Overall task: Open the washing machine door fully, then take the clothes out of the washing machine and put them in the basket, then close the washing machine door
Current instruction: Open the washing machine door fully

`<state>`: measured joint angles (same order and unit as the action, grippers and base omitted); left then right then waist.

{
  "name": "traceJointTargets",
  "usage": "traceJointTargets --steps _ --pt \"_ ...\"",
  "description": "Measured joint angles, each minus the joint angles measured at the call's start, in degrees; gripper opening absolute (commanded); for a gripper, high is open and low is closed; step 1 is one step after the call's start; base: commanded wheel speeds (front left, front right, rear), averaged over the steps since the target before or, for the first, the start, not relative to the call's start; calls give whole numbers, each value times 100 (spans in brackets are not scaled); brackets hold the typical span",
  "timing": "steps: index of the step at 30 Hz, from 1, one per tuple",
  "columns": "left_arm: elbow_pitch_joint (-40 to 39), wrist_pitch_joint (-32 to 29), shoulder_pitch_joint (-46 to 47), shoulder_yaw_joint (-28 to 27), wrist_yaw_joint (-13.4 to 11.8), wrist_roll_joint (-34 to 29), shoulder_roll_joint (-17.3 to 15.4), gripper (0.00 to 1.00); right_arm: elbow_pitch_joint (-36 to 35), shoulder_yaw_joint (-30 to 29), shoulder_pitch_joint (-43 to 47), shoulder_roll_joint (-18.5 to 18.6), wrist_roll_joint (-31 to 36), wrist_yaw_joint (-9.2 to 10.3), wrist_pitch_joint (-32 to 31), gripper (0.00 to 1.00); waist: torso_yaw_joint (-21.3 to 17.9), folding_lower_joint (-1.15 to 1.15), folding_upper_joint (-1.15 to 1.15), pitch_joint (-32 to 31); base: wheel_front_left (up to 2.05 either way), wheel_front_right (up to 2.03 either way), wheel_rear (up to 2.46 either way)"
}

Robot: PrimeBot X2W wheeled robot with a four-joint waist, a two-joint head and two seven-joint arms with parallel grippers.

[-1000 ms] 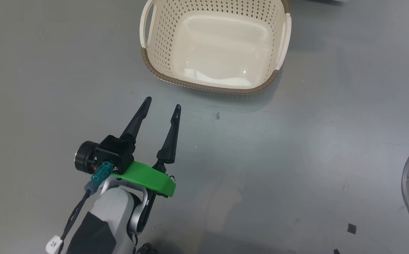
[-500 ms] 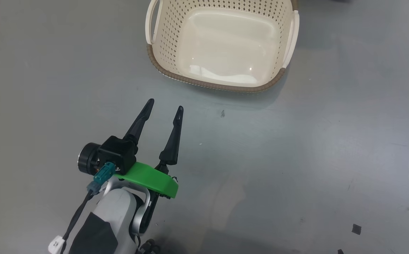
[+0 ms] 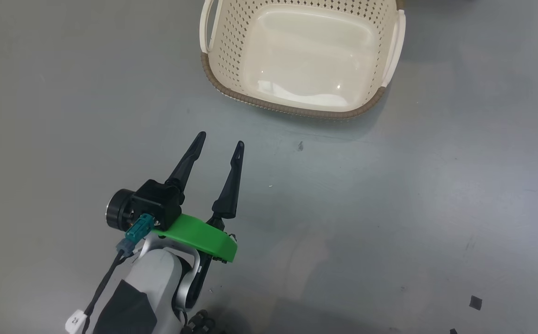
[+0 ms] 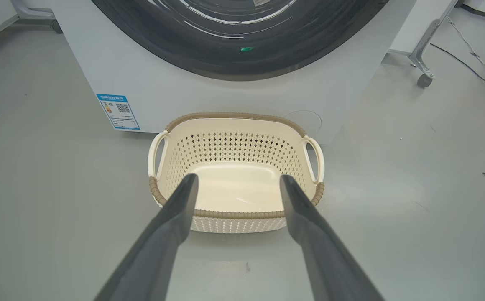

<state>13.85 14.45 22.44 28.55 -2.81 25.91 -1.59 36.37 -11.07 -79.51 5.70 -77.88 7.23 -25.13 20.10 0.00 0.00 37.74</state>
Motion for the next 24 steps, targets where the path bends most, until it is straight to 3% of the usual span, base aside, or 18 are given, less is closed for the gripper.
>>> traceJointTargets --steps 24 --pt "14 0 2 80 -64 75 7 100 810 16 -365 256 -69 0 -742 0 92 0 0 14 0 0 0"
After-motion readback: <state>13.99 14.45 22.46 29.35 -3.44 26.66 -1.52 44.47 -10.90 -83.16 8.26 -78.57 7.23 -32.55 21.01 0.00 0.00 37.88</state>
